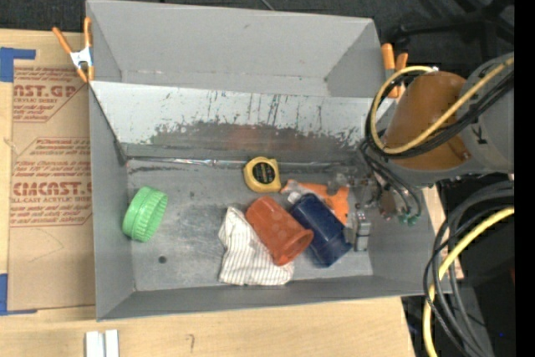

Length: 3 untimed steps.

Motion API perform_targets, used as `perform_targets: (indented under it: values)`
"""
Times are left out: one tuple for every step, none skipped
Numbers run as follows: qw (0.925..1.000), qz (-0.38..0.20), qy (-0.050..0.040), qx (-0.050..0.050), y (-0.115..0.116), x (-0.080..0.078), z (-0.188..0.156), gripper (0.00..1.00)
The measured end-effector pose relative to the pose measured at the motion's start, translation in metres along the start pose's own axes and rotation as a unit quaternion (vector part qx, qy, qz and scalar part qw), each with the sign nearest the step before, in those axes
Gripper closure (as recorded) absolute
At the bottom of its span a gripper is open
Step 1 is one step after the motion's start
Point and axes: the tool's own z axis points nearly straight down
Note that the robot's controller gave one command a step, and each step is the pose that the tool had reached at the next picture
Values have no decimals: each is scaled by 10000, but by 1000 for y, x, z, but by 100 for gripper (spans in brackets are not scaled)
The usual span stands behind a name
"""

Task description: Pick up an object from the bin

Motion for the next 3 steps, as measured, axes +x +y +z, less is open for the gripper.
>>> perform_targets:
  values:
    - [10000, -40, -19, 9, 1, -2, 13, 0]
    - [9999, 91, -134, 47, 10, -7, 16, 100]
    - [9999, 92, -137, 48, 10, -7, 16, 100]
